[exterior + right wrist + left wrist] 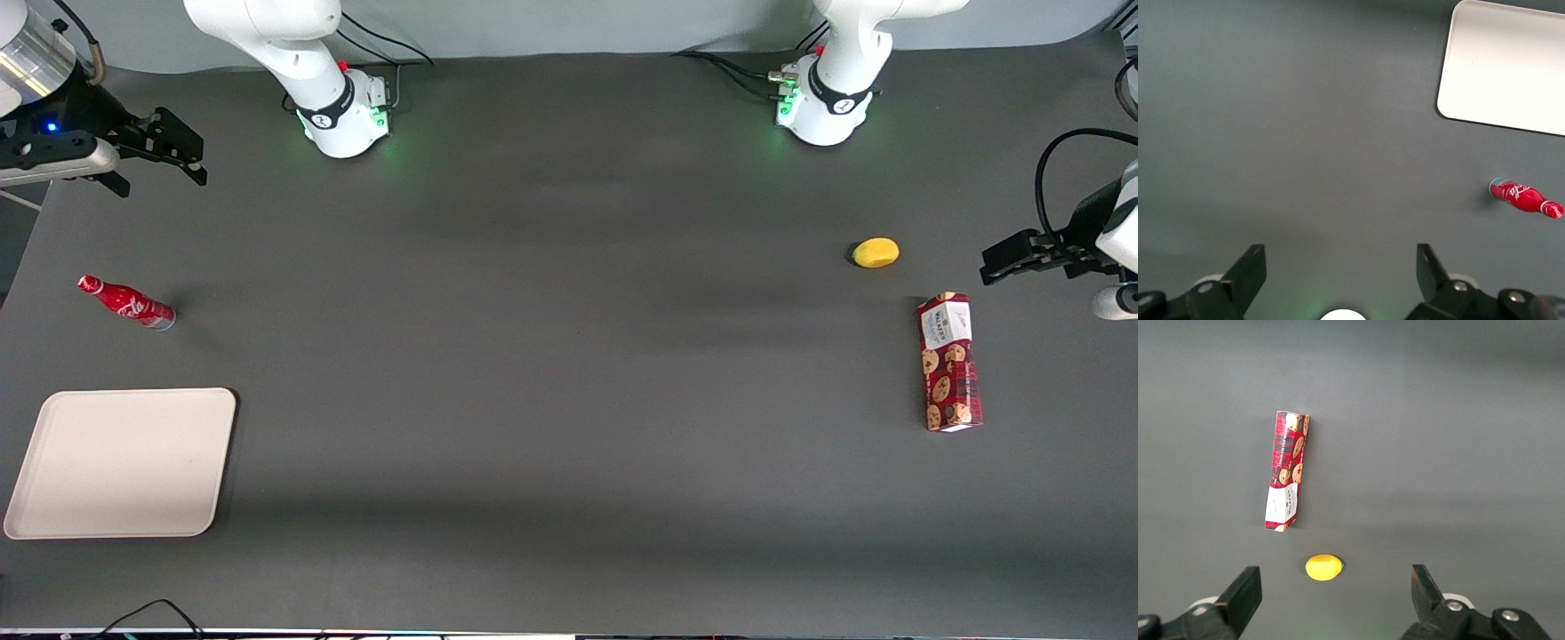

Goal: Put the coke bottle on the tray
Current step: 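Move the open right gripper down toward the red Coca-Cola bottle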

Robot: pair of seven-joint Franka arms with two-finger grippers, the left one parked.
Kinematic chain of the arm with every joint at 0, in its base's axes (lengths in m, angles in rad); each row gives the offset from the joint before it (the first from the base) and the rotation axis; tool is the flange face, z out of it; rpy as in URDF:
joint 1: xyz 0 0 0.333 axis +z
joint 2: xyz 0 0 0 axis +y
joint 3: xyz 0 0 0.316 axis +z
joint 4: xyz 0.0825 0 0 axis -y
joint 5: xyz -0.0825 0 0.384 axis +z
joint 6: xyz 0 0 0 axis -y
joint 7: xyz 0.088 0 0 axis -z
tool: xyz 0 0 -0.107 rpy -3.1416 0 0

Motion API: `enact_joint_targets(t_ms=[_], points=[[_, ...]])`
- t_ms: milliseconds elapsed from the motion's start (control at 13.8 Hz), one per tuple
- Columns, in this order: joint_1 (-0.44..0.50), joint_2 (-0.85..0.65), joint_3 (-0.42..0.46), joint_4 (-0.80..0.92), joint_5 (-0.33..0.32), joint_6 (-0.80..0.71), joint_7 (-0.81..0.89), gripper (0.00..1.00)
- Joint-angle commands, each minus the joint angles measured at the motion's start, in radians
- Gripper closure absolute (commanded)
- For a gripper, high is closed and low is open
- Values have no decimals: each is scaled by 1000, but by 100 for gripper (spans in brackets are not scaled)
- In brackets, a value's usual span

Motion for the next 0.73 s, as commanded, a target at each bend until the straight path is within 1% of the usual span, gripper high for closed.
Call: enact_joint_targets(t_ms=[0,145,218,291,436,509,655], points=[[-4,13,-5,27,27,-36,9,0],[-6,38,-7,30,27,-28,9,0],[-4,45,-11,30,12,-22,2,0],[-3,37,-57,25,-12,-25,-39,0],[-4,34,-176,-1,-81,-24,-298,0],[-3,45,-273,-10,-117,-13,-428,0],[-1,71,-429,-48,-152,105,-694,0]])
